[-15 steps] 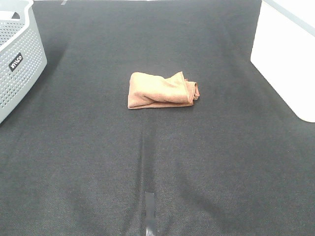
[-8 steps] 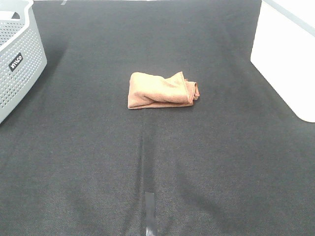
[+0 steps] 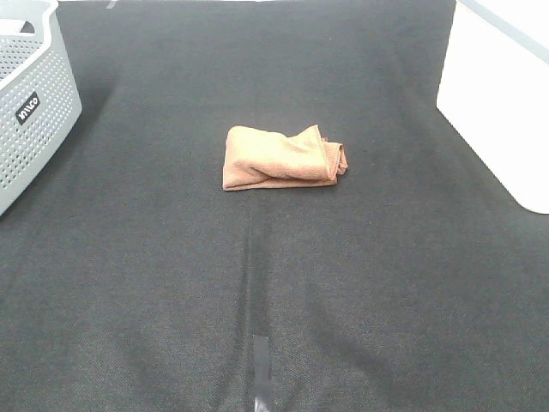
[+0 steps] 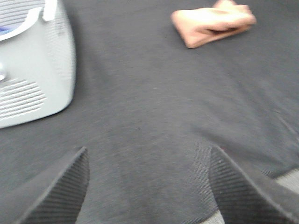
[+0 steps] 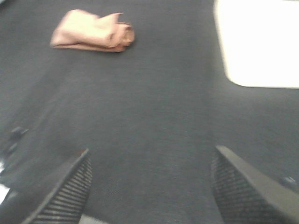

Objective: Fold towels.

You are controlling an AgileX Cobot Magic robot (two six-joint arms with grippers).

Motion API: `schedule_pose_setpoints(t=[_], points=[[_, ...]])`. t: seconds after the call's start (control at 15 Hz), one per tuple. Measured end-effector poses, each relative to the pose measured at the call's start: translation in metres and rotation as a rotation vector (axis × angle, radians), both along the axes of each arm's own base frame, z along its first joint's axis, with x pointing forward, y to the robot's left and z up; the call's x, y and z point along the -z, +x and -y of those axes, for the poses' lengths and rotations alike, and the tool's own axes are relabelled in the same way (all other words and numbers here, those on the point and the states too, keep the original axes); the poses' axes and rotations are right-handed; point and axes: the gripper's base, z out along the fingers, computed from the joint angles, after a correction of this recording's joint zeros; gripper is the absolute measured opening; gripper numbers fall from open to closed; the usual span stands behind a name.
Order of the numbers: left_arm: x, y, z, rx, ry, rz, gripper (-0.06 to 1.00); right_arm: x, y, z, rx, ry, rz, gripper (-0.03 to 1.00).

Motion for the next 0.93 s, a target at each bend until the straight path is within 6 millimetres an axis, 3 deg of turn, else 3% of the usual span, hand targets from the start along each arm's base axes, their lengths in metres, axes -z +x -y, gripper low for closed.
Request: schedule_pose_setpoints(t=[0.2,0.93], points=[[0.0,0.001,0.0005,-0.081,0.0,0.0,0.69,0.0,0.0003,-0.001,0.051,0.003,0.0,0.68],[0.0,0.001,0.0005,-0.083,0.0,0.0,0.69,0.0005,0.0005,-0.001,0.051,0.003,-0.002,0.68]])
